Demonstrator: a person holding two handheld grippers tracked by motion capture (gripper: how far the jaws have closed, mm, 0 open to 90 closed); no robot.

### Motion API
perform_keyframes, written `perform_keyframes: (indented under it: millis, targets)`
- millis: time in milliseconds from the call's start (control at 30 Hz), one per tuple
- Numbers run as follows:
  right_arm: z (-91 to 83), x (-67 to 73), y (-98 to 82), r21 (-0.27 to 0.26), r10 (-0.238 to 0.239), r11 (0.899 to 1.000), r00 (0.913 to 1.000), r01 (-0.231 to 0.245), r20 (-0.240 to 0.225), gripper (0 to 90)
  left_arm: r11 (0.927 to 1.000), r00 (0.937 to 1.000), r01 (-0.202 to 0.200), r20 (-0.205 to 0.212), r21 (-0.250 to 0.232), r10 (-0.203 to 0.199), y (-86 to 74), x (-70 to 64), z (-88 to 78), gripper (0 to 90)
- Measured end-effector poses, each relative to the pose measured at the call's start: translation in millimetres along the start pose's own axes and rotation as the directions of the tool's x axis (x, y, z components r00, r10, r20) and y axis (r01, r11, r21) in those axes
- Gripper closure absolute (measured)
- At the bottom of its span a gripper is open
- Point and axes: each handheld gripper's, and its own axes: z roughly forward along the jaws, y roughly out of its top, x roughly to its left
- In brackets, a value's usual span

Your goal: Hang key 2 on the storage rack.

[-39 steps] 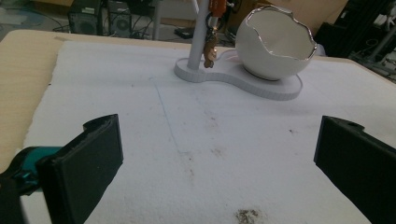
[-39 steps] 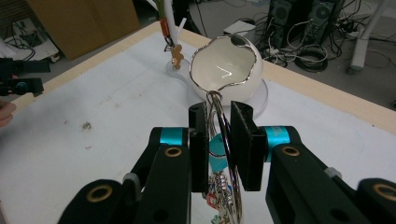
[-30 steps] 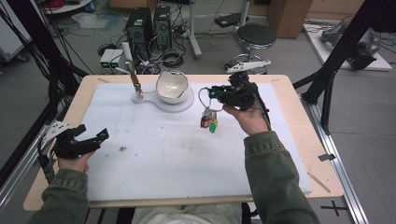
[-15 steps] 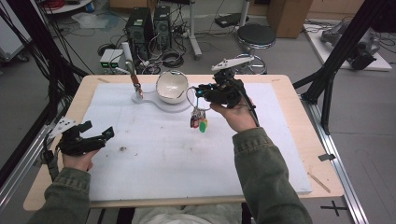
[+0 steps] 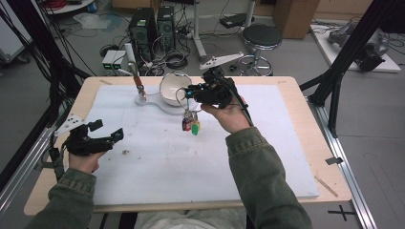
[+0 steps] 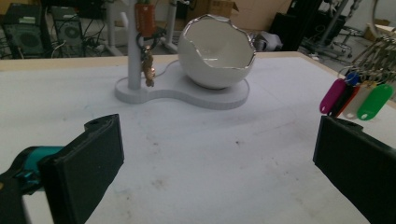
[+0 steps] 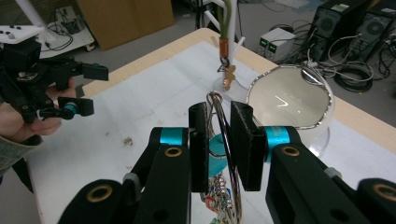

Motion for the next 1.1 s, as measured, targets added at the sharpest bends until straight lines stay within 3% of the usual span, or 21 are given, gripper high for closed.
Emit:
perform_keyframes:
  millis: [267, 500, 600, 800, 933, 1100]
  targets:
    - [14.1, 12.6, 6.0, 0.020, -0.017, 1.000, 0.9992, 0.017, -0.037, 78.0, 0.9983, 0.9969, -0.046, 0.065, 0.037, 0.043, 15.5, -14.0, 13.7, 2.2]
    - [24.5, 23.2, 11.2, 0.023, -0.026, 0.999, 0.9980, 0.027, -0.057, 78.1, 0.9973, 0.9933, -0.070, 0.093, 0.024, 0.068, 32.4, -24.1, 24.9, 2.2]
    - [27.9, 25.7, 12.7, 0.020, -0.021, 1.000, 0.9979, 0.022, -0.061, 78.0, 0.9983, 0.9947, -0.056, 0.086, -0.015, 0.057, 38.6, -25.6, 27.7, 2.2]
    - [31.2, 28.8, 17.8, 0.012, -0.010, 1.000, 0.9963, 0.011, -0.085, 78.0, 0.9993, 0.9963, -0.030, 0.080, -0.024, 0.031, 42.4, -25.4, 37.5, 2.2]
    - [32.5, 33.2, 22.5, 0.014, -0.016, 1.000, 0.9962, 0.017, -0.086, 78.0, 0.9986, 0.9966, 0.013, 0.082, -0.051, -0.009, 44.7, -26.8, 44.2, 2.3]
    - [35.7, 37.0, 27.8, 0.014, -0.020, 1.000, 0.9956, 0.022, -0.092, 78.0, 0.9970, 0.9955, 0.001, 0.094, -0.078, 0.007, 49.7, -33.1, 51.7, 2.2]
